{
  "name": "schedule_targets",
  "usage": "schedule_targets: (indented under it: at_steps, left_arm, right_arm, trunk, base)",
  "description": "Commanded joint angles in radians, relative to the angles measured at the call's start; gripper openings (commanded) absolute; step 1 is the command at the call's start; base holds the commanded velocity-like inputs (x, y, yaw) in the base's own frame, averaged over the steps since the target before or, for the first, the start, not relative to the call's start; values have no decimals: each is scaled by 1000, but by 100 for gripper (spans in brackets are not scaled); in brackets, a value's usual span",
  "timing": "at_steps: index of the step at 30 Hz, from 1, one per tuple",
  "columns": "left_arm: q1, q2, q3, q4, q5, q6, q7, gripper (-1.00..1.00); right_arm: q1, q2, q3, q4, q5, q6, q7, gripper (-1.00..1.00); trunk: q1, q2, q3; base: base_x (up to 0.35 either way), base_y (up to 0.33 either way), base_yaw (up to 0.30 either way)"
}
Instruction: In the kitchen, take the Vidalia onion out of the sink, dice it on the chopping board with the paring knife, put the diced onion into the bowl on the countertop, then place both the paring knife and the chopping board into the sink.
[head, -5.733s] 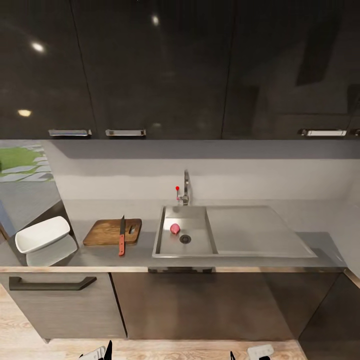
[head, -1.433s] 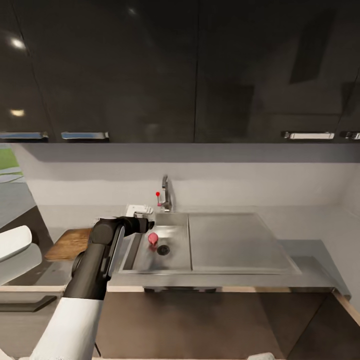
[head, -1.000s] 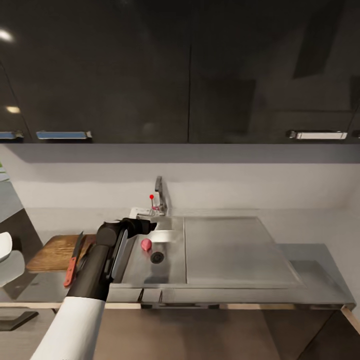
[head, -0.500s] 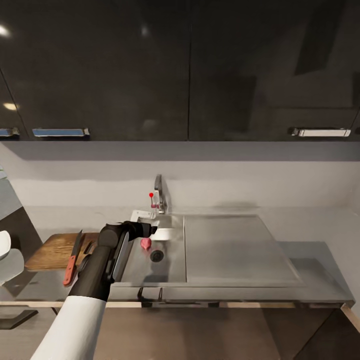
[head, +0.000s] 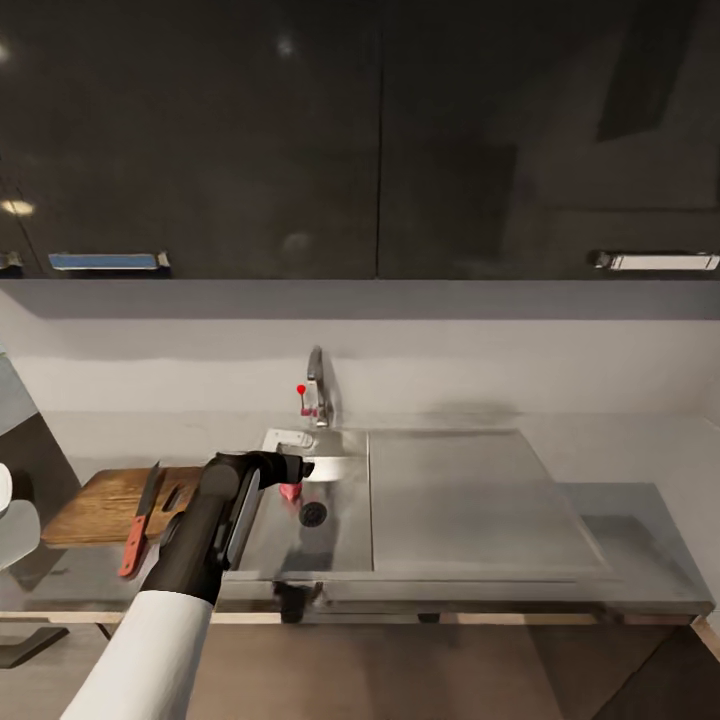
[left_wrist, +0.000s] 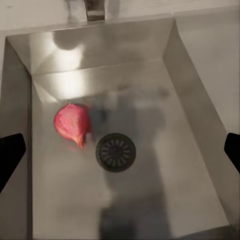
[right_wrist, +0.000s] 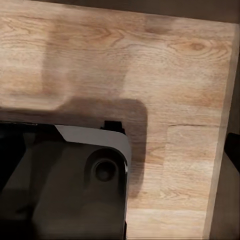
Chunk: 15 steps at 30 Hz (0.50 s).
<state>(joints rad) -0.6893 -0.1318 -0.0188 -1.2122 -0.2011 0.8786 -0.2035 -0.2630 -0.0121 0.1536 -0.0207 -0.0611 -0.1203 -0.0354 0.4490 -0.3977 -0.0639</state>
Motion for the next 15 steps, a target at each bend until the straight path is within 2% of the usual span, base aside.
schedule_targets:
  at_steps: [1,6,9,13,15]
  left_arm:
    - [-1,0,0,0,-11,3,-8,100]
    - [-1,0,12,8,-11,2,-8,100]
    - [-1,0,26,20,-11,-6,-8,100]
    - [-1,1,36,58,-11,-73,-8,100]
    - [-1,1,59,82,-11,-99,-8,100]
  right_arm:
    - [-1,0,8,1,-6,-1,-2,100]
    - [-1,2,9,1,-6,7,-1,100]
    - [-1,3,9,2,-6,8,-1,100]
    - [-1,3,9,2,-6,18,0,100]
    - [-1,4,9,2,-6,31,0,100]
  trunk:
    - [1,-2,-4]
    - [1,-2,-12]
    - [1,-2,-17]
    - [1,-2,-23]
    - [1,-2,-27]
  base:
    - [235,0,0]
    - [240,0,0]
    - [85,0,0]
    - [22,0,0]
    - [6,0,0]
